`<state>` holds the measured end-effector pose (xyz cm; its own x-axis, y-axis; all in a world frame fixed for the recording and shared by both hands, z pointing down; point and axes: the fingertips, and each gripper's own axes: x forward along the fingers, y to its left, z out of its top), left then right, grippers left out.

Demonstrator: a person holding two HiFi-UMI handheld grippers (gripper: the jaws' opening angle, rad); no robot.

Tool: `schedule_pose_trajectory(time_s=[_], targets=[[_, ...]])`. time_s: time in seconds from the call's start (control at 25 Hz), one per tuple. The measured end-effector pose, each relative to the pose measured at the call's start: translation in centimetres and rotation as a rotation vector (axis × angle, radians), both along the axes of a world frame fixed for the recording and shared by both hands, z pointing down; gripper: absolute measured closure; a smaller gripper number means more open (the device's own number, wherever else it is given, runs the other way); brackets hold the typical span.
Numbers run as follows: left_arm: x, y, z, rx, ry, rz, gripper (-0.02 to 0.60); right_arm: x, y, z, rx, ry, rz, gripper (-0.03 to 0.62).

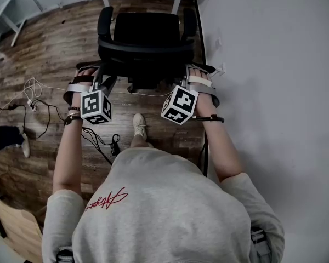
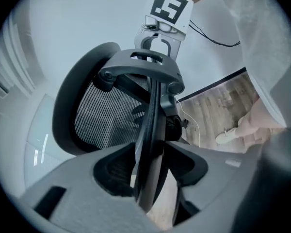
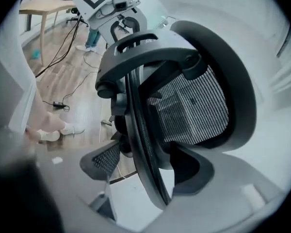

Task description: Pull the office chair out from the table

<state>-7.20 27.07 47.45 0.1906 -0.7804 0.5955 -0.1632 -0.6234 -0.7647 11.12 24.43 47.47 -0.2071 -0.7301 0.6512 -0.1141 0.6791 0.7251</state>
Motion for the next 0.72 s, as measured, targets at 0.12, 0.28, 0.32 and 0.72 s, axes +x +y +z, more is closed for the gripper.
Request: schedule_pose_trajectory(time_s=[0.12,0.28,0.32,0.72], targets=[[0.0,0.7,-0.9,0.026,0.058,-0.023,0.402,0.0,0.5,-1.0,0.022,-0.047,0.005,0.276],[0.3,1.6,-2.5,0.073,0.139,-0.057,0.411,0.0,1.3,-2.2,0.044,-0.146,0.015,0.284],[0.3,1.8,-2.9,0.086,0.167,-0.069,0.413,0.1,1.4,-2.6,0.050,-0.176,0.023,0.286],[0.8,4.0,-8.2,0.202,0.558,-0.177,0.437,0.5,3.3,-8.6,0.103,-0.549,0.097,0.356]])
